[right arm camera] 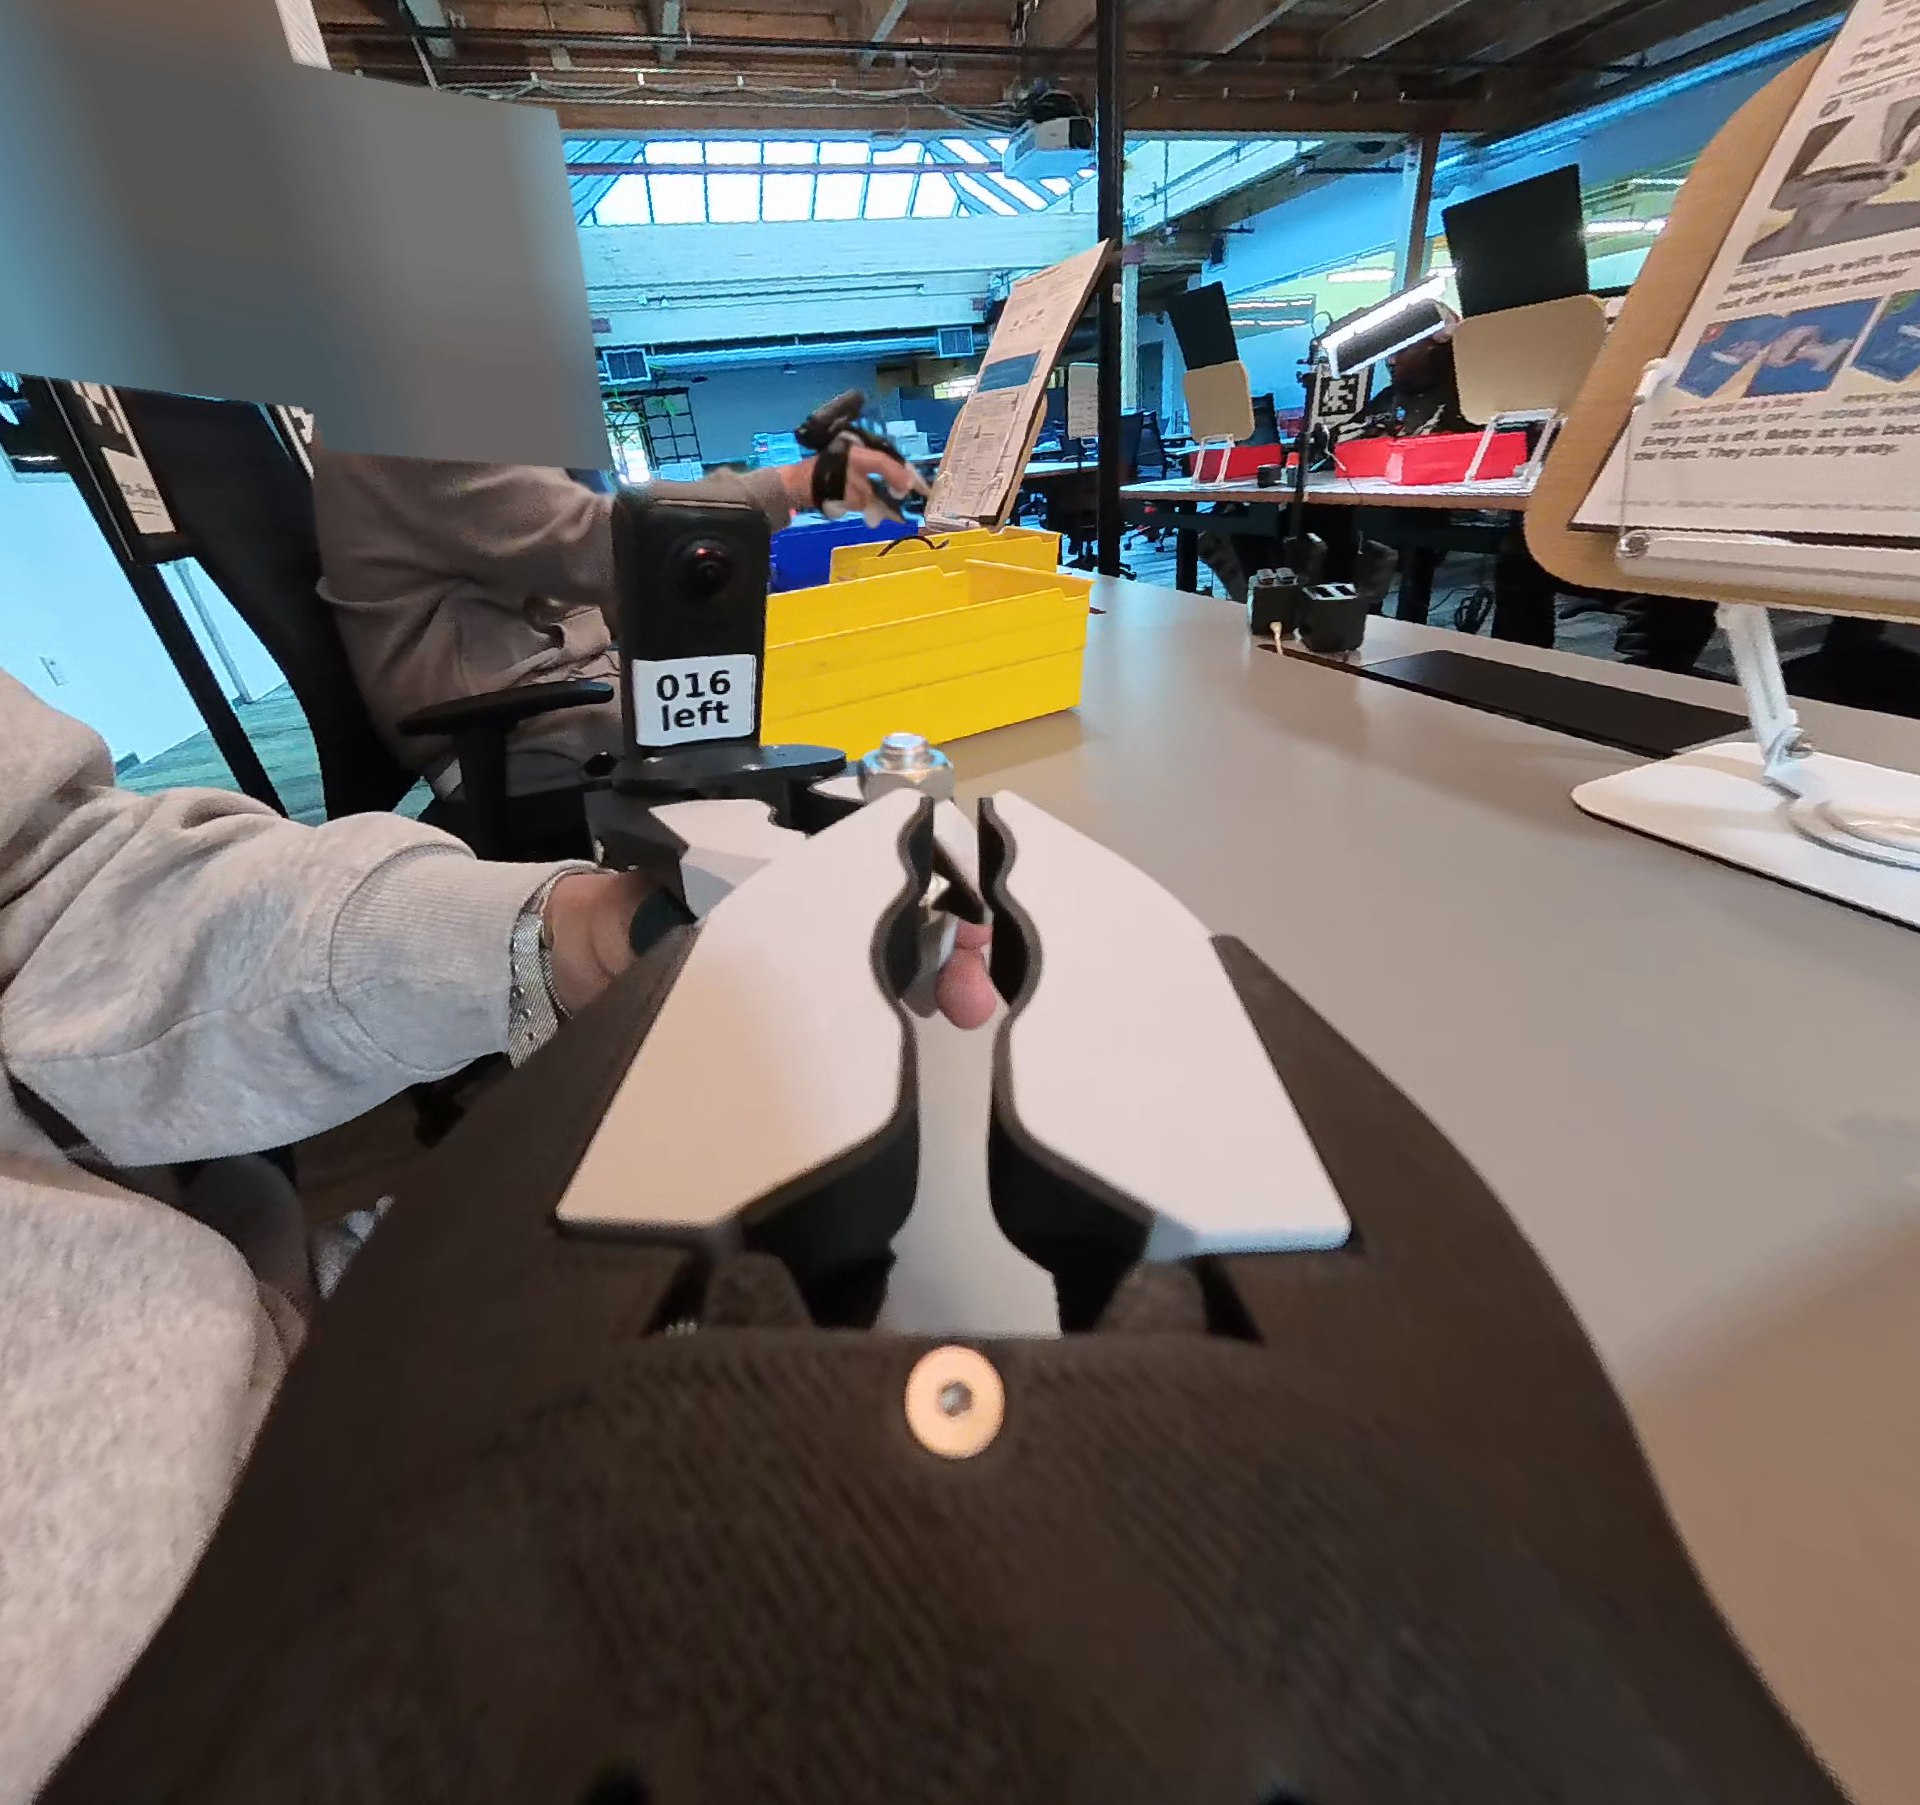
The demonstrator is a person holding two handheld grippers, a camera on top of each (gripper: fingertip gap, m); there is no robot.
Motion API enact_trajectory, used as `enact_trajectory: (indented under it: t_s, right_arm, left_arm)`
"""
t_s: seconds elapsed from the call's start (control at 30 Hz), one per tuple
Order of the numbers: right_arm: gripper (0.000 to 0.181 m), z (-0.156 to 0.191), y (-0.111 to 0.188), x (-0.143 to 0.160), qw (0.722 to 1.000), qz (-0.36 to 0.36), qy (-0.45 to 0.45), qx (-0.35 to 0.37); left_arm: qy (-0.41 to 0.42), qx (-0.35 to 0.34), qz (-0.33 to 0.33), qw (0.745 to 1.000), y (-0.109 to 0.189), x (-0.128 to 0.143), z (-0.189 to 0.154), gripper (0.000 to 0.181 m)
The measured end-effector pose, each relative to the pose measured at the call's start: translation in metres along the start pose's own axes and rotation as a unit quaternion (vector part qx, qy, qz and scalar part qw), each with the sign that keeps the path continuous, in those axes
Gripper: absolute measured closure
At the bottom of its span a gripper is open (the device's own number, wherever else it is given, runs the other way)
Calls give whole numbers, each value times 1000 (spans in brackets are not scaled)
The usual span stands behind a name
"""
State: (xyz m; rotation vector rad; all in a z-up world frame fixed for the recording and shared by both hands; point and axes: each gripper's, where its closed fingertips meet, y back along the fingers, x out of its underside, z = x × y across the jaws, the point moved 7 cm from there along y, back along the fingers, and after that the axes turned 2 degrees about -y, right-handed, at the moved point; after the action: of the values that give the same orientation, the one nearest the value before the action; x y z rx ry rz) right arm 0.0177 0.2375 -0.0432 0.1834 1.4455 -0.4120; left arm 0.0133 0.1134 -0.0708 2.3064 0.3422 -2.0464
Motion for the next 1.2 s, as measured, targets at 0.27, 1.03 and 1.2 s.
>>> enact_trajectory:
  t_s: [0.27, 1.03, 1.2]
  right_arm:
    - [162, 8, -5, 1, 1000, 3, 3, -27]
    - [173, -4, 3, -2, 1000, -6, -1, 7]
    - [167, 6, 0, -2, 999, -13, 7, -32]
  left_arm:
    - [-4, 2, 4, 1000, -1, 1, -1, 163]
    - [0, 0, -1, 1000, 1, -1, 0, 163]
    - [-1, -1, 2, 1000, 0, 0, -1, 163]
